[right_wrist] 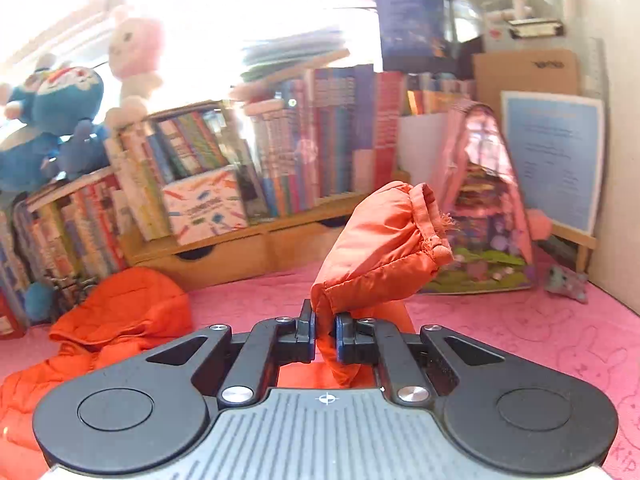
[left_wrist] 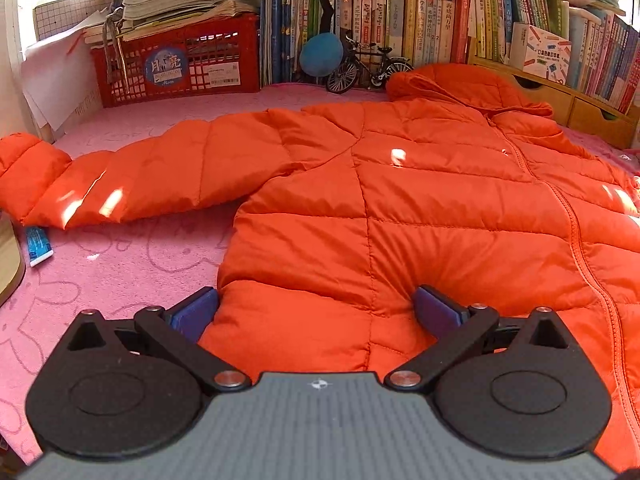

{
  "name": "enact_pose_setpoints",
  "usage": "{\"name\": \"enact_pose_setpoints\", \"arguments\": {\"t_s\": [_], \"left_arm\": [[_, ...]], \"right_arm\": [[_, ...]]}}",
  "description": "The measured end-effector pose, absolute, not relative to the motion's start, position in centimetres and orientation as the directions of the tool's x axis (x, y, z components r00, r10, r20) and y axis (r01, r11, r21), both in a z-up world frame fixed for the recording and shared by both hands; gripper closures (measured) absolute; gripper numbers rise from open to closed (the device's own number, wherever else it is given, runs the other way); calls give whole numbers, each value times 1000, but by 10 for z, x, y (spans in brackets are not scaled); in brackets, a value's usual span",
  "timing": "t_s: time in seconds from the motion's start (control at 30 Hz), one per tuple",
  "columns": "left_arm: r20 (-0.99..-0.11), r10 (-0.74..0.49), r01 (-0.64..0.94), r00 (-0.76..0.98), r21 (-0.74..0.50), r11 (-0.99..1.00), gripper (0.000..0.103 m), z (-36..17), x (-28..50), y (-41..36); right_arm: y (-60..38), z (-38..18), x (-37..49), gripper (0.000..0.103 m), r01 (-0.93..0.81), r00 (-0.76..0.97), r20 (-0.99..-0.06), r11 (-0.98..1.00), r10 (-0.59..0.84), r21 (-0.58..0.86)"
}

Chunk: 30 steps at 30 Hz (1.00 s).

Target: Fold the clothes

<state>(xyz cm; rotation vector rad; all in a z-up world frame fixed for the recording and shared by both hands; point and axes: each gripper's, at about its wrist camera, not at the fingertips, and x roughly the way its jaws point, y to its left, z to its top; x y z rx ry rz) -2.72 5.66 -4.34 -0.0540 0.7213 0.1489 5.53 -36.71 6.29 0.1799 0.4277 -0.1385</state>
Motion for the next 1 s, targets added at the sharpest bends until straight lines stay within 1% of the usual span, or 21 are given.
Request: {"name": "enact_pose_setpoints", "arguments": {"t_s": [0.03, 0.17, 0.23, 0.3, 0.33, 0.37, 0.4, 0.43, 0.47, 0.5, 0.53, 0.57, 0.67, 0.83, 0.9, 1.0], "left_arm": [[-653, 114, -150, 748, 1, 989, 0, -44, -28, 57], [-640, 108, -144, 760, -4, 990, 0, -46, -30, 58], [-638, 106, -142, 763, -6, 990, 0, -46, -31, 59], [-635, 103, -140, 765, -7, 990, 0, -47, -32, 59], [-634, 102, -139, 766, -8, 990, 0, -47, -32, 60], [-634, 102, -139, 767, -9, 990, 0, -47, -32, 59], [-633, 102, -139, 768, -9, 990, 0, -48, -32, 59], [-632, 102, -139, 768, -9, 990, 0, -48, -33, 60], [-632, 99, -138, 769, -12, 990, 0, -48, -33, 60], [-633, 72, -125, 771, -38, 991, 0, -43, -30, 60], [-634, 46, -111, 772, -64, 992, 0, -38, -26, 61], [-635, 19, -98, 773, -90, 991, 0, -32, -23, 62], [-632, -62, -58, 773, -167, 984, 0, -17, -13, 64], [-616, -191, 3, 764, -292, 956, 0, 8, 4, 68], [-664, -158, -50, 731, -282, 958, 0, 17, 18, 56], [-633, -76, -61, 771, -192, 980, 0, 37, 7, 41]], "right_arm": [[-336, 65, 57, 92, 84, 910, -413, 991, -33, 106], [-229, 46, 58, 91, -194, 881, -452, 978, 138, -78], [-195, 25, 53, 90, -266, 850, -503, 952, 157, -152], [-161, 4, 48, 85, -339, 815, -555, 914, 169, -221], [-146, -5, 45, 78, -372, 799, -576, 894, 171, -251], [-144, -6, 39, 73, -379, 805, -568, 885, 171, -270], [-143, -7, 32, 71, -385, 810, -560, 877, 171, -289], [-142, -8, 25, 64, -390, 816, -552, 868, 171, -308], [-141, -8, 19, 53, -396, 821, -544, 860, 174, -322], [-147, -3, 16, 47, -404, 820, -536, 865, 199, -297], [-152, 1, 13, 37, -412, 819, -528, 870, 224, -271], [-158, 6, 11, 34, -418, 818, -520, 875, 247, -243], [-174, 16, 8, 34, -377, 837, -493, 903, 236, -206], [-208, 13, 7, 32, -232, 869, -474, 963, 143, -137], [-220, 4, 6, 31, -166, 879, -466, 980, 96, -111], [-230, -8, 4, 30, -88, 890, -455, 994, 46, -72]]}}
